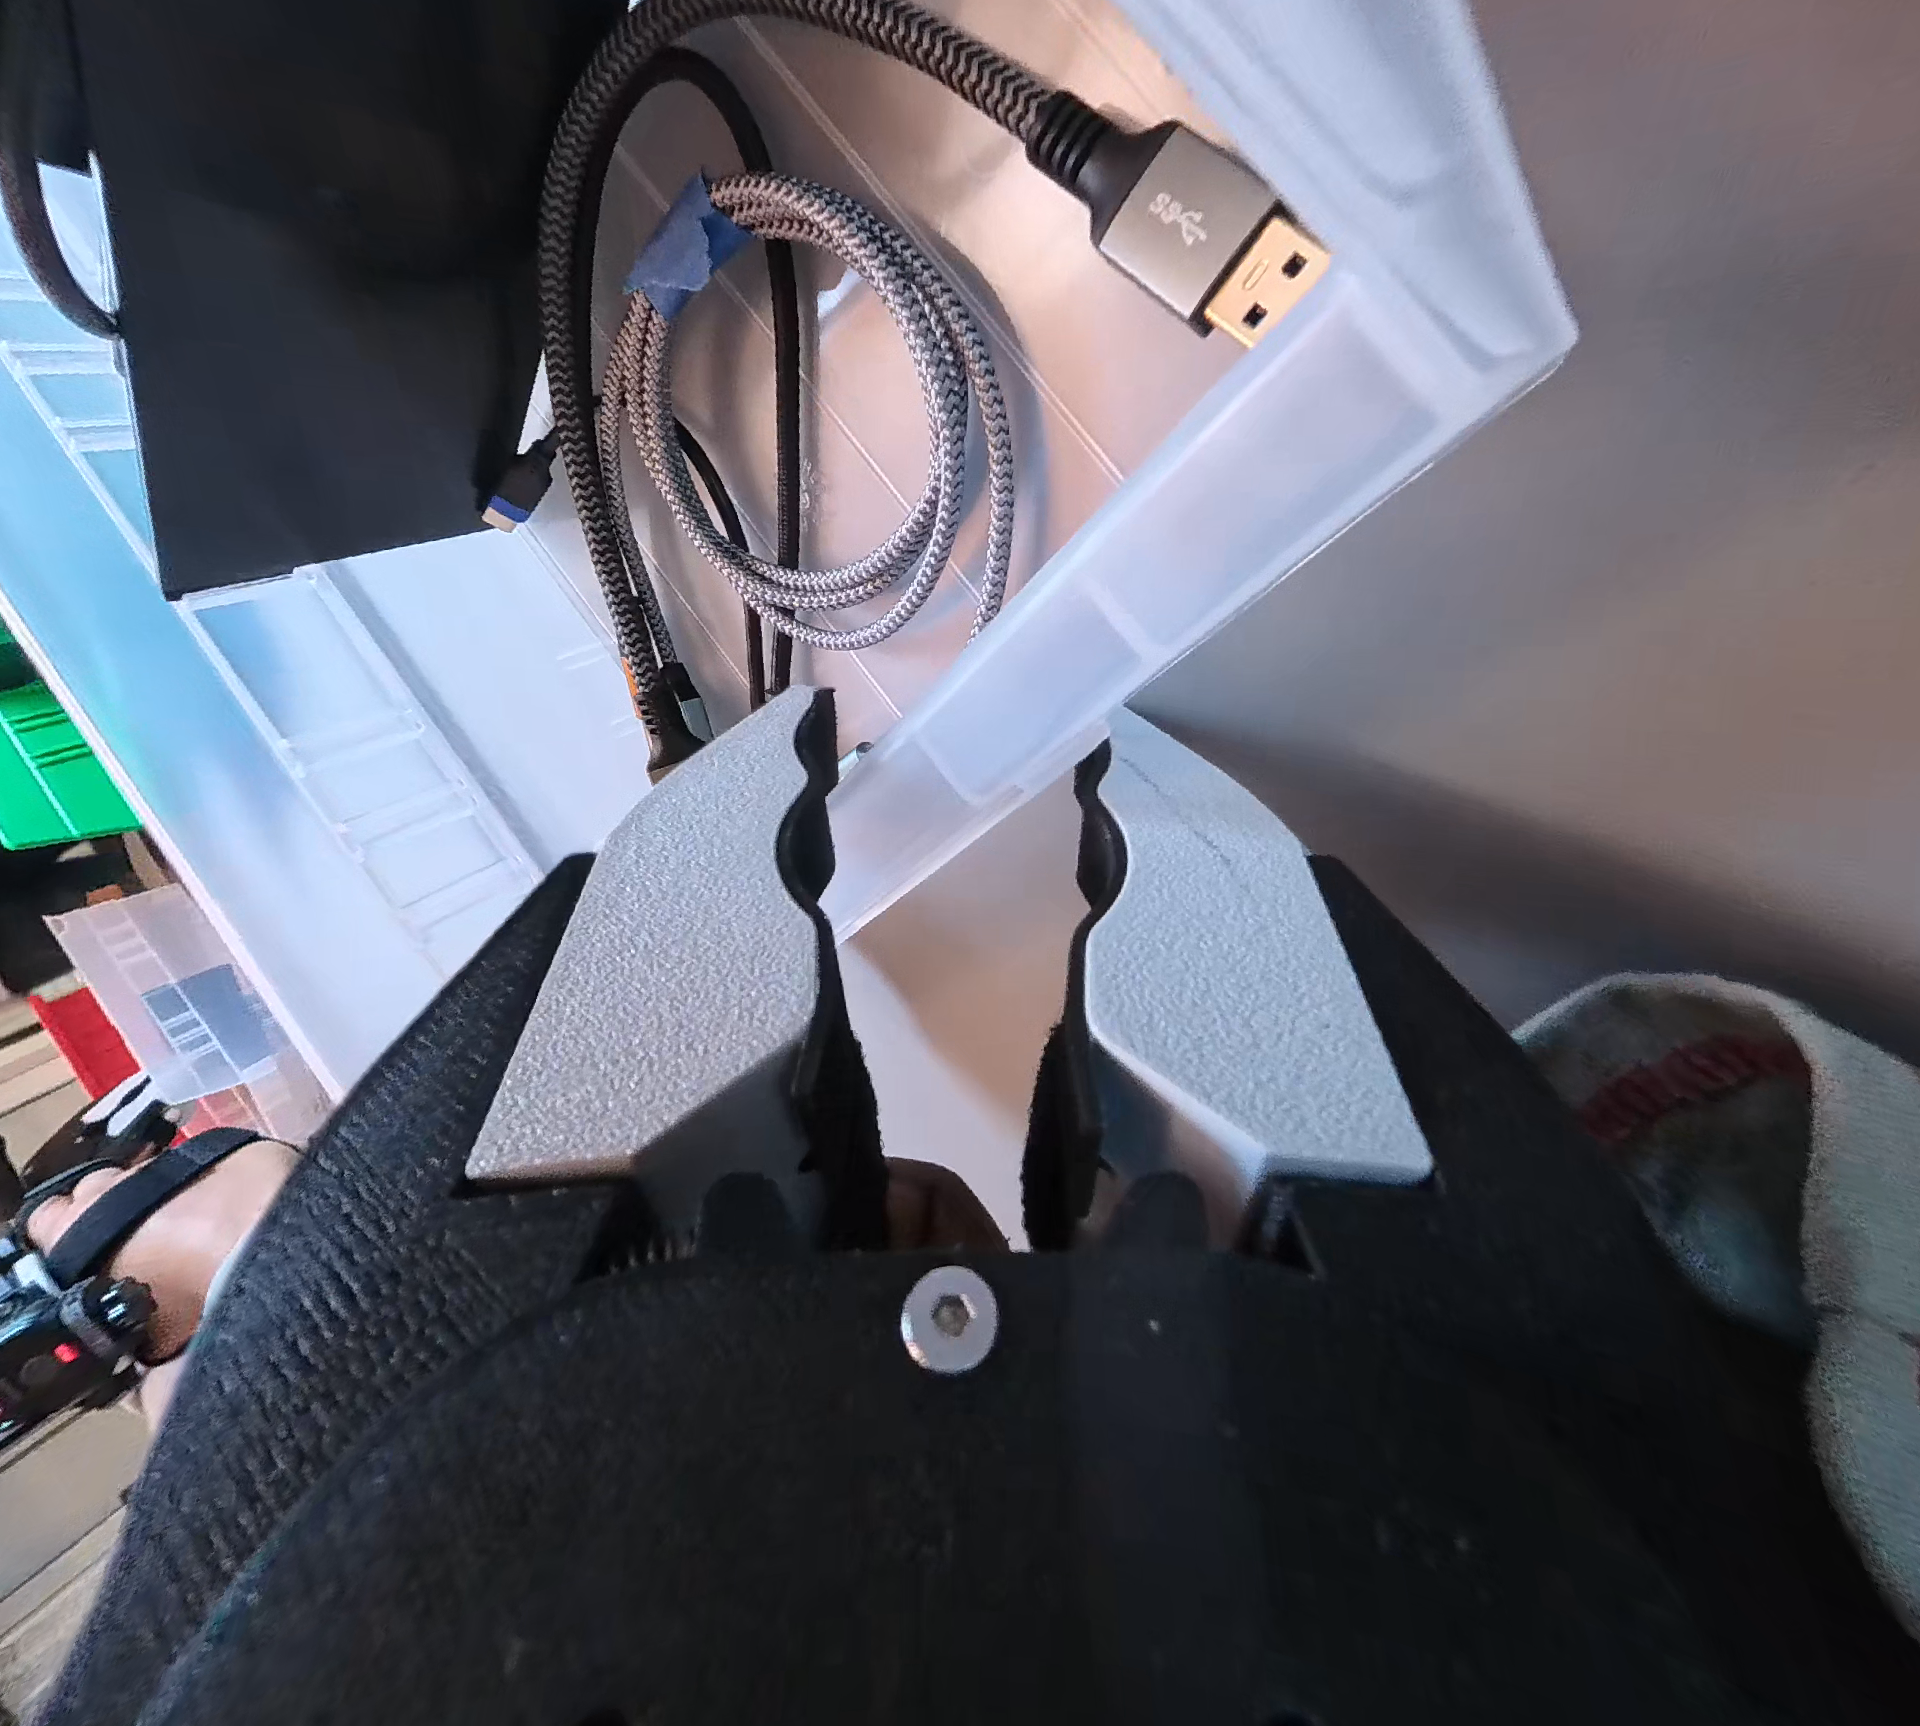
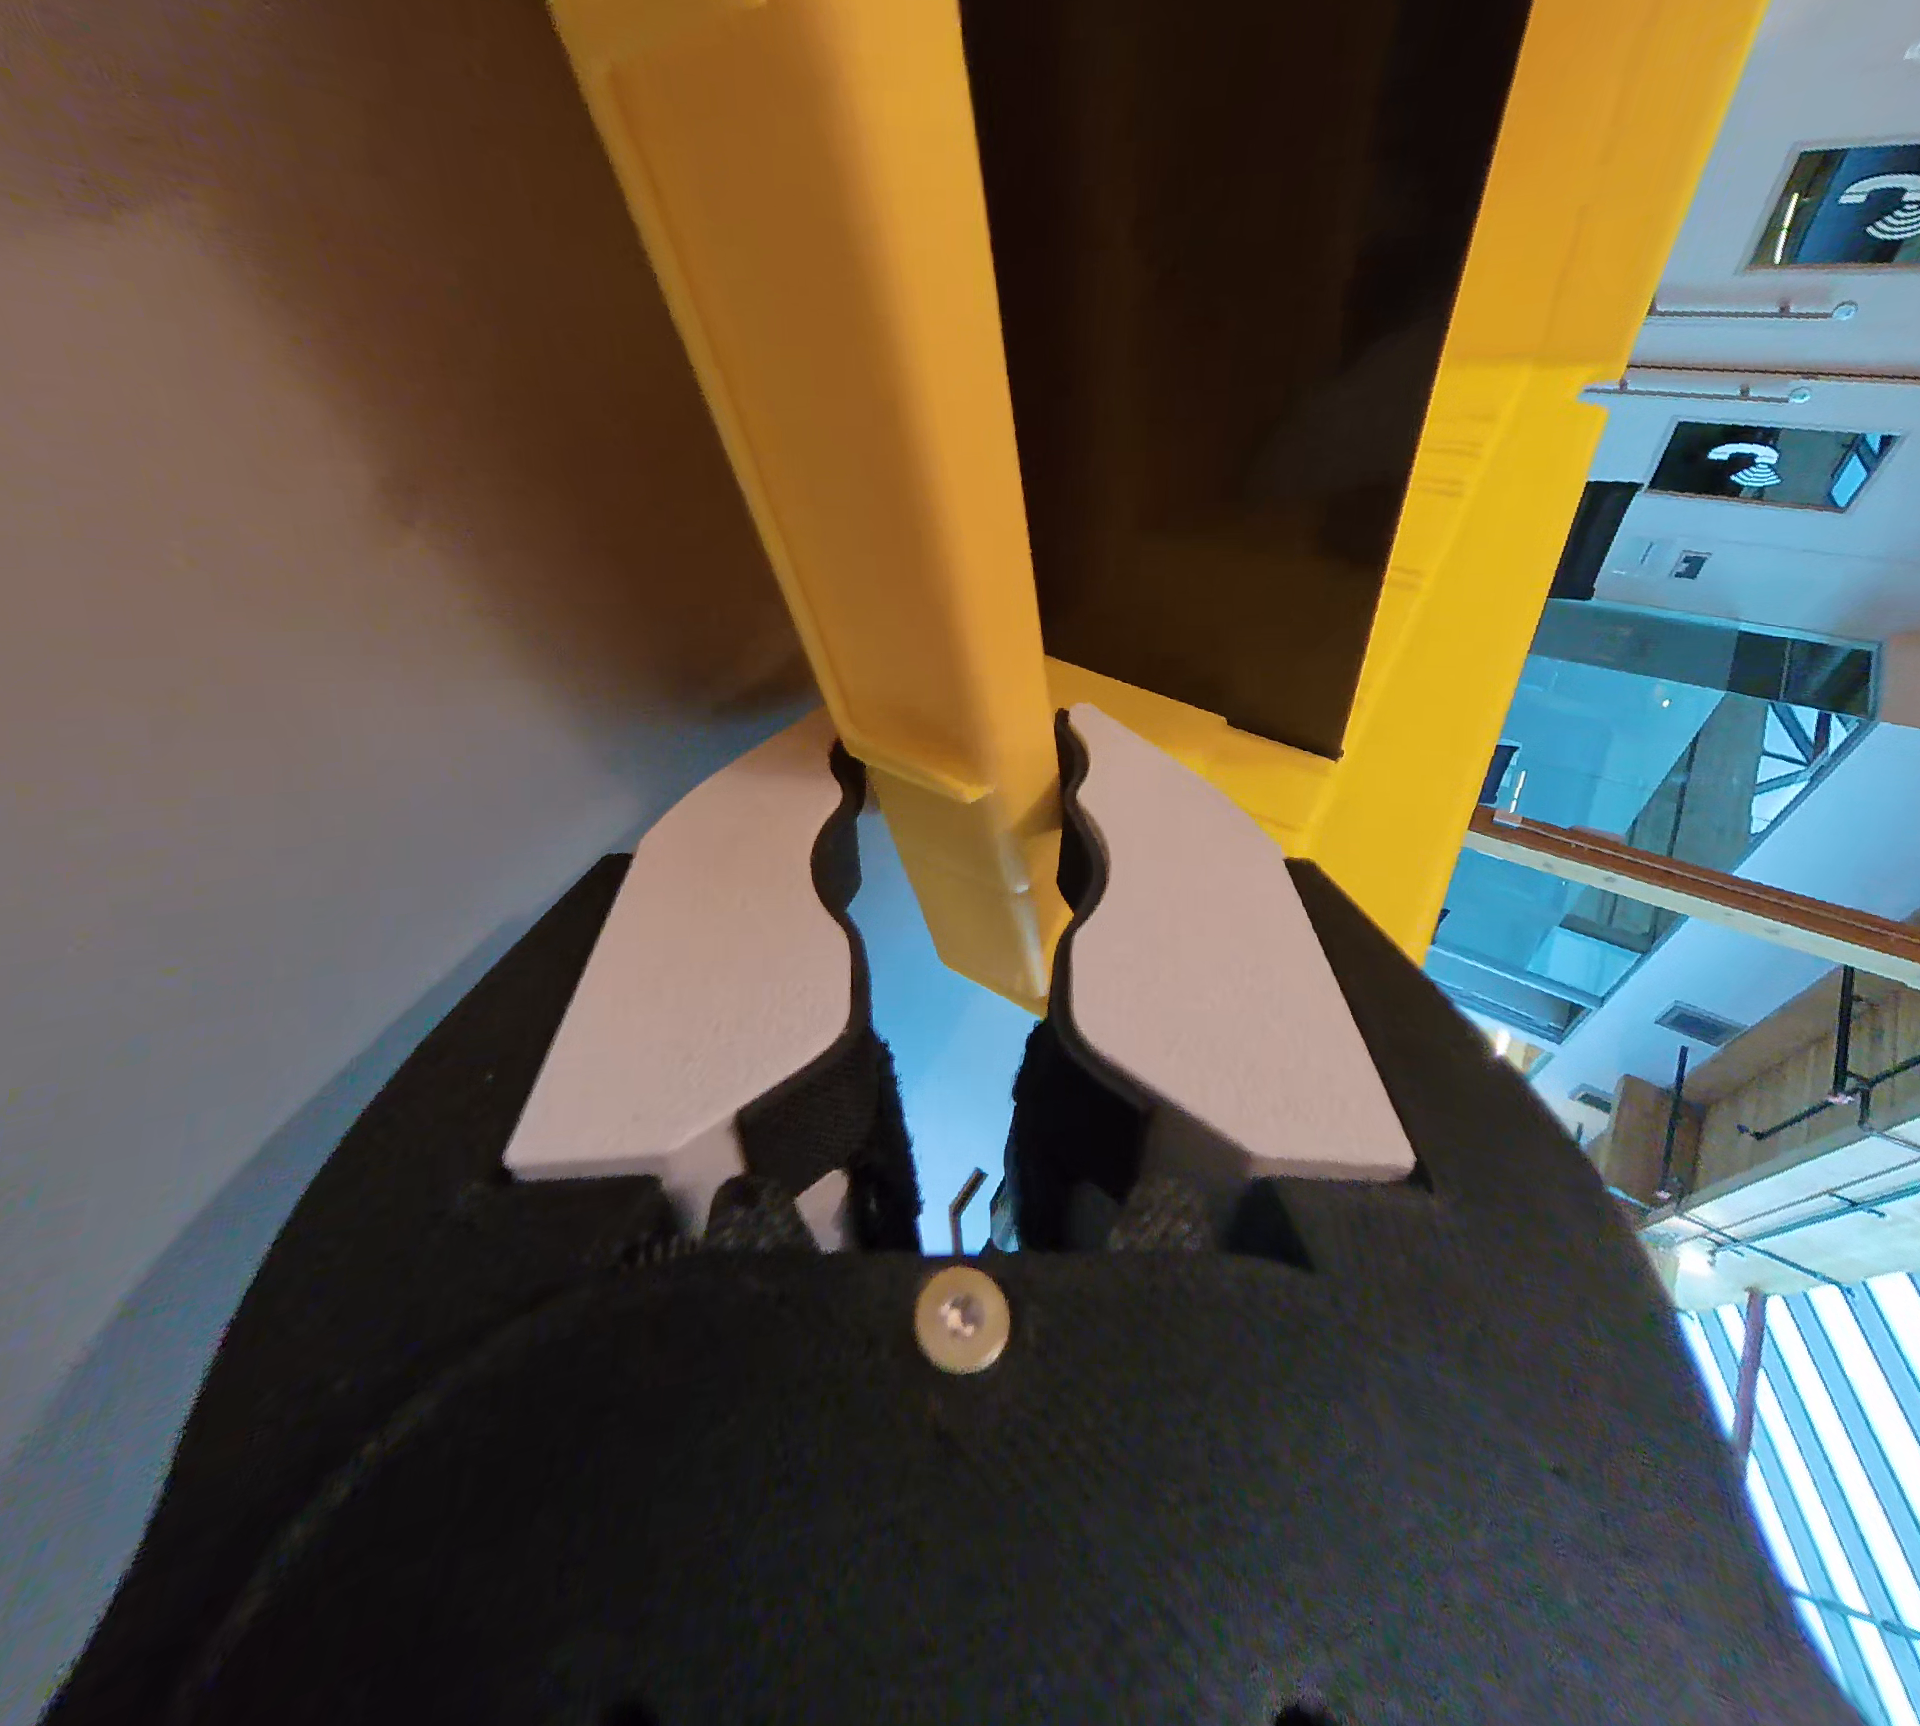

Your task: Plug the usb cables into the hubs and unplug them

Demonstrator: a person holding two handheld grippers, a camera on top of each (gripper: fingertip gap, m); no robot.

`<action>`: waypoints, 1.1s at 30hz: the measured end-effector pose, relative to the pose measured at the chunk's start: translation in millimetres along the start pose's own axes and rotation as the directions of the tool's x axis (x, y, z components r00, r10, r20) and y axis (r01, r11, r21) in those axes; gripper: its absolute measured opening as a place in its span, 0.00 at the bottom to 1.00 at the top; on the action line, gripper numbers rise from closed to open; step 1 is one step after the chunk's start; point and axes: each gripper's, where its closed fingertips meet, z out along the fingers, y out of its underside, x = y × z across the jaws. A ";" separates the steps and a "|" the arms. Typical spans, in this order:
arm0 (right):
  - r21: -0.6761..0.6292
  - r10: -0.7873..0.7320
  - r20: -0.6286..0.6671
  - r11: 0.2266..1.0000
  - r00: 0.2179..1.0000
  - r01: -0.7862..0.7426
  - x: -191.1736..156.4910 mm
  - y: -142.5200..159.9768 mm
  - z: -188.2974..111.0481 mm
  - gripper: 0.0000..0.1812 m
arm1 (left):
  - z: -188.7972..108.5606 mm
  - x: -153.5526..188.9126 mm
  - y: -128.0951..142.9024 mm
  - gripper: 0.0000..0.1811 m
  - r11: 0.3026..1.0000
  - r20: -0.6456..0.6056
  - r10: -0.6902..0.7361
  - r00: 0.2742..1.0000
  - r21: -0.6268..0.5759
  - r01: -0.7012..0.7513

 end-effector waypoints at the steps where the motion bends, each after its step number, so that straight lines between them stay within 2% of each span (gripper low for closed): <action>1: -0.005 0.003 -0.001 1.000 1.000 -0.003 -0.1 1.7 -0.1 0.19 | 0.0 -0.3 1.4 0.25 1.000 0.001 0.000 1.000 -0.005 0.000; 10: -0.072 0.031 -0.016 0.997 0.999 -0.033 2.4 17.6 3.8 0.20 | -0.3 -2.1 5.0 0.25 1.000 0.021 0.005 1.000 0.013 -0.005; 14: -0.043 0.064 -0.004 0.997 0.998 -0.064 0.7 14.9 2.1 0.23 | -1.2 -2.3 4.8 0.27 0.999 0.026 -0.008 1.000 0.035 0.008; 17: 0.083 0.162 0.033 0.983 0.986 -0.165 3.1 -1.1 -9.4 0.32 | -14.5 11.4 -7.4 0.42 0.979 -0.130 -0.112 0.985 0.153 0.131; 21: 0.253 0.296 0.102 0.915 0.950 -0.313 16.1 -23.1 -34.7 0.44 | -46.5 10.6 -28.2 0.47 0.907 -0.215 -0.143 0.966 0.363 0.215; 23: 0.361 0.369 0.100 0.852 0.924 -0.380 32.9 -36.4 -51.5 0.46 | -66.0 1.2 -41.1 0.49 0.829 -0.221 -0.168 0.961 0.495 0.259; 26: 0.594 0.475 0.091 0.679 0.875 -0.431 67.1 -64.5 -88.9 0.50 | -96.3 -28.1 -57.5 0.50 0.658 -0.211 -0.300 0.930 0.660 0.362; 28: 0.732 0.541 0.091 0.534 0.836 -0.424 91.1 -82.3 -118.3 0.53 | -112.0 -58.5 -64.1 0.50 0.504 -0.219 -0.469 0.855 0.729 0.463; 31: 0.869 0.603 0.130 0.312 0.787 -0.383 118.1 -112.6 -159.2 0.56 | -128.8 -83.3 -78.9 0.50 0.236 -0.352 -0.599 0.719 0.780 0.579; 32: 0.898 0.609 0.149 0.247 0.779 -0.365 123.5 -125.1 -170.5 0.56 | -128.3 -88.2 -82.7 0.50 0.185 -0.372 -0.625 0.686 0.784 0.593; 33: 0.920 0.617 0.164 0.186 0.770 -0.346 128.2 -138.2 -179.8 0.56 | -123.9 -92.7 -85.1 0.50 0.164 -0.361 -0.659 0.659 0.787 0.595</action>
